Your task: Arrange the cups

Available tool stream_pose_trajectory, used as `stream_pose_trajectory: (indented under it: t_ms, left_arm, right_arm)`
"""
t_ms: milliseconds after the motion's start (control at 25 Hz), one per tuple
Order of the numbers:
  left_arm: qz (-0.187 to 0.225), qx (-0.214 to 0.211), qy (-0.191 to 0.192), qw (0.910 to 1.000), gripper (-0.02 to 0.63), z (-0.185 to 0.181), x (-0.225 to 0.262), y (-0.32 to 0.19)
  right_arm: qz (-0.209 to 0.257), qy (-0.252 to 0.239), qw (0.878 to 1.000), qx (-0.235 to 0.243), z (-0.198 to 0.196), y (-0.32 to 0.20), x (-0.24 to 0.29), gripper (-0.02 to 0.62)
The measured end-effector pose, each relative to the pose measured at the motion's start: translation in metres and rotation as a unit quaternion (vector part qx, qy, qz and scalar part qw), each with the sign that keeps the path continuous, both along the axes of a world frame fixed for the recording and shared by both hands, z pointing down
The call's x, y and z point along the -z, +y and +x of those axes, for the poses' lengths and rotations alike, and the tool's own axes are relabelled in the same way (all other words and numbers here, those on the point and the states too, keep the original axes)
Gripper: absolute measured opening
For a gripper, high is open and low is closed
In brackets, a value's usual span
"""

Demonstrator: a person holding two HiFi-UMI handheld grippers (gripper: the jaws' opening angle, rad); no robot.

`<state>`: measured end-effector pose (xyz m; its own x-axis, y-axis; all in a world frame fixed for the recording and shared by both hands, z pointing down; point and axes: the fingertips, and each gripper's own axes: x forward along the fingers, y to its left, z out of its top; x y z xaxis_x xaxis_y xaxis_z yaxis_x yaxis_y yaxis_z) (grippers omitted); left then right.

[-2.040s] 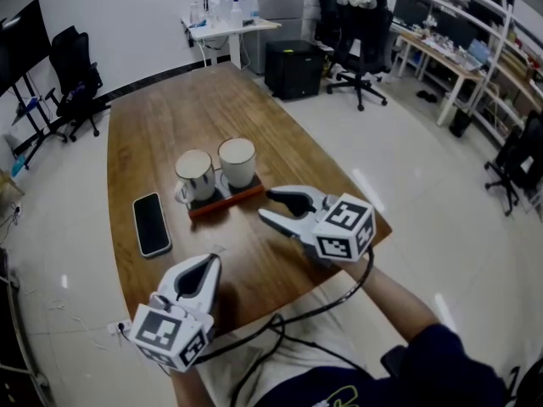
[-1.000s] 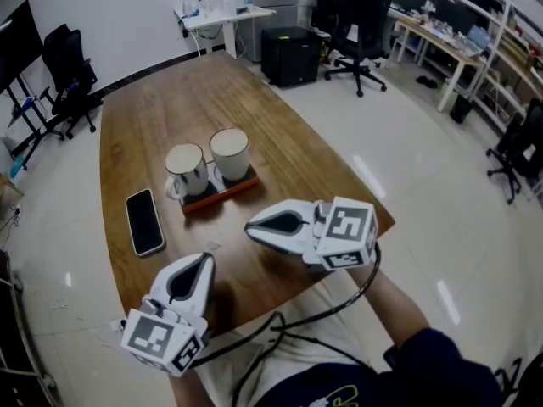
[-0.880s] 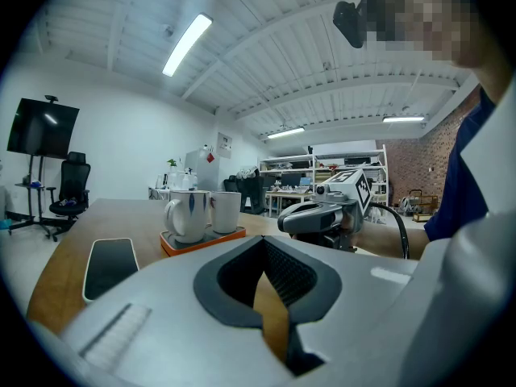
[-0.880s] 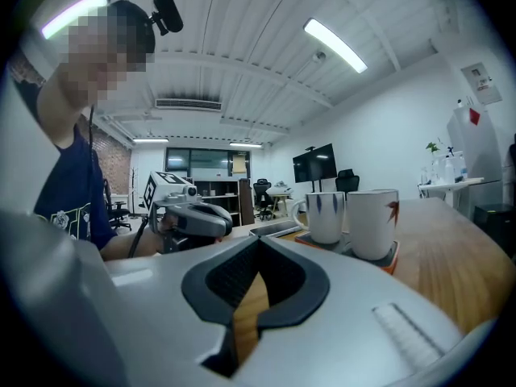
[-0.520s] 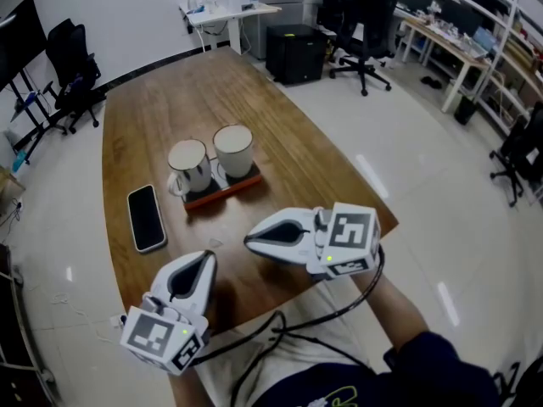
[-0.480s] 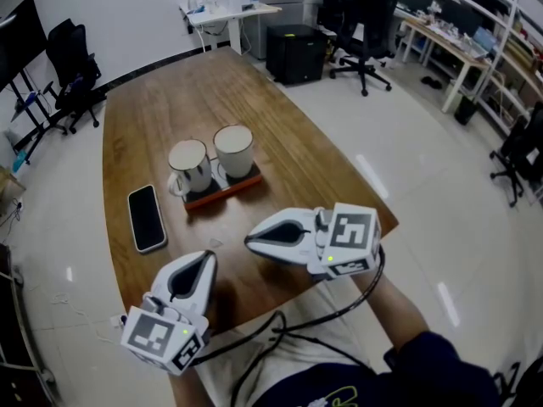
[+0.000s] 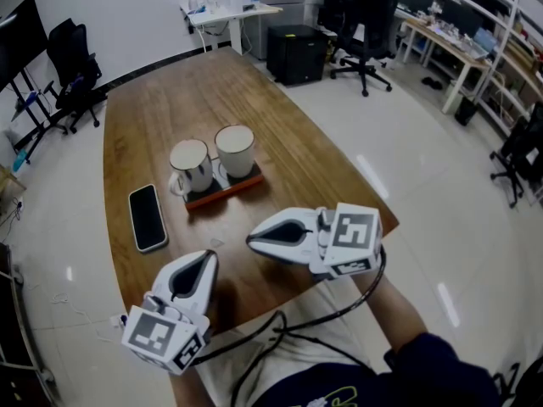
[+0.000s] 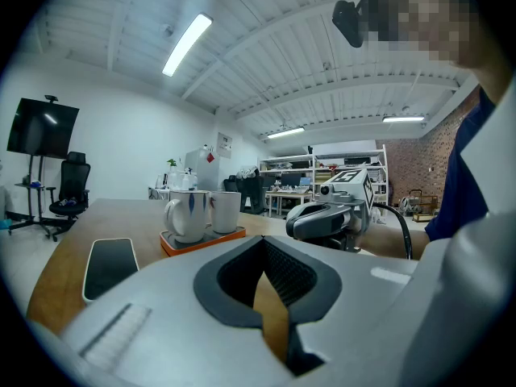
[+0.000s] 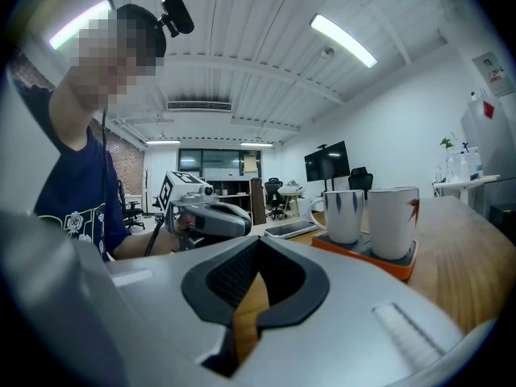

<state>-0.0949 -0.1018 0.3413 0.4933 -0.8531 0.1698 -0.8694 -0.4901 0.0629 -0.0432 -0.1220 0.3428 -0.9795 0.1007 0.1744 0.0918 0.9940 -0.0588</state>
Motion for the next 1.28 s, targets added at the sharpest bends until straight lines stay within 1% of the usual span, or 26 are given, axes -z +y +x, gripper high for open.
stream_pose_trajectory:
  t_ms: [160, 520, 960, 1280]
  left_arm:
    - [0.001, 0.0, 0.0, 1.0, 0.003, 0.0, 0.0, -0.001]
    - [0.001, 0.0, 0.001, 1.0, 0.003, -0.001, -0.002, -0.001]
    - [0.001, 0.0, 0.0, 1.0, 0.003, -0.001, -0.002, -0.002]
    - [-0.001, -0.001, 0.002, 1.0, 0.003, 0.0, 0.001, -0.001]
  right_arm:
    - [-0.004, 0.005, 1.0, 0.008, 0.0, 0.003, -0.001, 0.0]
    - [-0.004, 0.007, 1.0, 0.009, -0.001, 0.003, -0.002, 0.0]
    - [-0.004, 0.008, 0.999, 0.042, -0.002, 0.014, -0.003, 0.0]
    - [-0.004, 0.005, 0.999, 0.043, -0.002, 0.015, -0.001, 0.0]
